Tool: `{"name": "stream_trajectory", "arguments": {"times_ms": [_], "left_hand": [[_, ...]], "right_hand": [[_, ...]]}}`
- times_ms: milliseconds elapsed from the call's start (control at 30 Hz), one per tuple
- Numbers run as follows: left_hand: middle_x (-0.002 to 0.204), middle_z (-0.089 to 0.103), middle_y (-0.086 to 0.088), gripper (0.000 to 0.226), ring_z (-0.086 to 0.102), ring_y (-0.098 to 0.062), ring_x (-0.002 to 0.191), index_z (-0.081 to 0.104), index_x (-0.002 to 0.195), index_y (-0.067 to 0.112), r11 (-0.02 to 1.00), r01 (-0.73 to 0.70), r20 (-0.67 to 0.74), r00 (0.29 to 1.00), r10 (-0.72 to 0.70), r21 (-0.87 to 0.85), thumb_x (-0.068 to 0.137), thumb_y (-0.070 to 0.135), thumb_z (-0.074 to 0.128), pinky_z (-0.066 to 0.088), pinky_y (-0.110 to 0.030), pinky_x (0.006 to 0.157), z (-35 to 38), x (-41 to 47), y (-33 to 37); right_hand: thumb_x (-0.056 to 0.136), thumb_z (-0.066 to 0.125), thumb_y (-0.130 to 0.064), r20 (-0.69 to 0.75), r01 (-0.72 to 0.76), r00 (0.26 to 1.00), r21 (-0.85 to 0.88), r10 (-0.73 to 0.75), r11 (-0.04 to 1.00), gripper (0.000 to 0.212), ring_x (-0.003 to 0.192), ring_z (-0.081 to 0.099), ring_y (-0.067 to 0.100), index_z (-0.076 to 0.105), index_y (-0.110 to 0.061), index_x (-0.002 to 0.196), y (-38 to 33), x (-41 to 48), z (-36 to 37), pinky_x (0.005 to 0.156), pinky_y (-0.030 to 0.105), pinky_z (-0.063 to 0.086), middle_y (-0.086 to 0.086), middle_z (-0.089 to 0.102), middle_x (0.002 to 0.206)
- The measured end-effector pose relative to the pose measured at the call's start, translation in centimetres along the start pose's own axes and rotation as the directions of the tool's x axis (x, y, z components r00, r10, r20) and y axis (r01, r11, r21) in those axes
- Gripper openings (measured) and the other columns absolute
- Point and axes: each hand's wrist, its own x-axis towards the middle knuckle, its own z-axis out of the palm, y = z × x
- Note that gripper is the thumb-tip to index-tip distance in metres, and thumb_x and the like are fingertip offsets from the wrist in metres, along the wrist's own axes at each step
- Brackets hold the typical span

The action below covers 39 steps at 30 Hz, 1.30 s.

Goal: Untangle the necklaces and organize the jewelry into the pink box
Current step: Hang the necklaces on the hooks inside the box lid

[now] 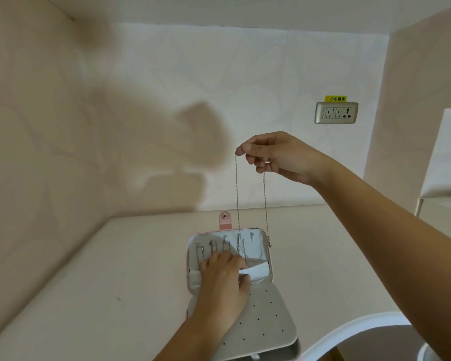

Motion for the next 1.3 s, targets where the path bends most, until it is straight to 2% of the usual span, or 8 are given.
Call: {"name": "stream_trajectory", "arguments": {"times_ms": [67, 200, 367, 567, 800, 967, 1200, 1300], "left_hand": [[0.062, 0.052, 0.015, 0.006, 0.057, -0.011, 0.059, 0.058, 0.059, 0.032, 1.000, 0.013, -0.014, 1.000, -0.013, 0.019, 0.061, 0.037, 0.059, 0.036, -0.023, 0.061, 0.2, 0.0, -0.1], [0.063, 0.053, 0.016, 0.020, 0.056, -0.012, 0.060, 0.058, 0.060, 0.032, 0.999, 0.027, -0.009, 1.000, -0.027, 0.029, 0.069, 0.040, 0.042, 0.036, -0.022, 0.063, 0.1, -0.1, -0.1], [0.064, 0.053, 0.016, 0.019, 0.056, -0.012, 0.061, 0.057, 0.061, 0.032, 0.999, 0.041, 0.001, 0.999, -0.041, 0.025, 0.070, 0.040, 0.042, 0.038, -0.024, 0.062, 0.0, -0.1, -0.1], [0.063, 0.051, 0.016, 0.019, 0.056, -0.010, 0.060, 0.056, 0.060, 0.033, 0.999, 0.032, 0.005, 0.999, -0.032, 0.031, 0.070, 0.040, 0.042, 0.039, -0.024, 0.059, -0.1, -0.1, -0.1], [0.063, 0.051, 0.017, 0.019, 0.055, -0.009, 0.060, 0.056, 0.060, 0.033, 0.999, 0.028, 0.002, 1.000, -0.028, 0.033, 0.070, 0.040, 0.042, 0.039, -0.023, 0.059, 0.1, -0.1, -0.2], [0.064, 0.052, 0.016, 0.018, 0.055, -0.010, 0.060, 0.056, 0.062, 0.033, 1.000, 0.018, -0.003, 1.000, -0.018, 0.025, 0.070, 0.040, 0.042, 0.038, -0.024, 0.060, 0.1, -0.1, -0.2], [0.064, 0.051, 0.017, 0.018, 0.055, -0.009, 0.060, 0.056, 0.061, 0.033, 0.999, 0.025, 0.004, 1.000, -0.025, 0.027, 0.070, 0.040, 0.042, 0.038, -0.023, 0.060, 0.0, -0.1, -0.2], [0.064, 0.051, 0.017, 0.018, 0.055, -0.008, 0.060, 0.056, 0.061, 0.034, 0.999, 0.028, 0.008, 1.000, -0.028, 0.021, 0.070, 0.040, 0.042, 0.038, -0.022, 0.060, -0.1, -0.1, -0.2]], "right_hand": [[0.095, 0.055, -0.015, 0.012, -0.008, 1.000, 0.081, 0.007, 0.997, 0.015, 0.062, 0.040, 0.011, 0.070, -0.011, 0.092, -0.3, 0.0, 0.0, 0.058, 0.018, 0.044, -0.003, 0.058, 0.070], [0.097, 0.051, -0.013, 0.010, -0.018, 1.000, 0.223, 0.016, 0.975, 0.017, 0.058, 0.040, 0.009, 0.067, -0.009, 0.093, -0.5, 0.1, 0.0, 0.056, 0.017, 0.043, -0.003, 0.060, 0.070], [0.098, 0.048, -0.011, 0.023, -0.008, 1.000, 0.291, 0.001, 0.957, 0.017, 0.059, 0.052, 0.008, 0.065, -0.008, 0.096, -0.2, 0.3, 0.0, 0.061, 0.018, 0.049, -0.003, 0.063, 0.071], [0.097, 0.049, -0.008, 0.040, -0.033, 0.999, 0.321, 0.021, 0.946, 0.017, 0.063, 0.057, 0.010, 0.065, -0.008, 0.094, 0.9, 0.1, 0.0, 0.069, 0.023, 0.053, 0.000, 0.063, 0.073], [0.097, 0.048, -0.005, 0.022, -0.070, 0.998, 0.386, 0.066, 0.920, 0.017, 0.065, 0.062, 0.012, 0.064, -0.006, 0.094, 2.7, -0.4, -0.2, 0.071, 0.025, 0.055, 0.003, 0.066, 0.074], [0.097, 0.047, -0.006, -0.004, -0.075, 0.996, 0.419, 0.084, 0.905, 0.017, 0.066, 0.062, 0.012, 0.064, -0.005, 0.094, 3.5, -0.8, -0.2, 0.071, 0.026, 0.056, 0.003, 0.066, 0.073], [0.096, 0.050, -0.010, -0.042, -0.058, 0.996, 0.419, 0.083, 0.906, 0.015, 0.072, 0.063, 0.014, 0.065, -0.008, 0.095, 4.2, -1.7, -0.2, 0.080, 0.028, 0.054, 0.002, 0.065, 0.077], [0.097, 0.049, -0.013, -0.078, -0.030, 0.994, 0.437, 0.071, 0.899, 0.016, 0.062, 0.055, 0.011, 0.064, -0.010, 0.095, 4.3, -2.4, -0.3, 0.071, 0.023, 0.053, -0.001, 0.058, 0.070]]}}
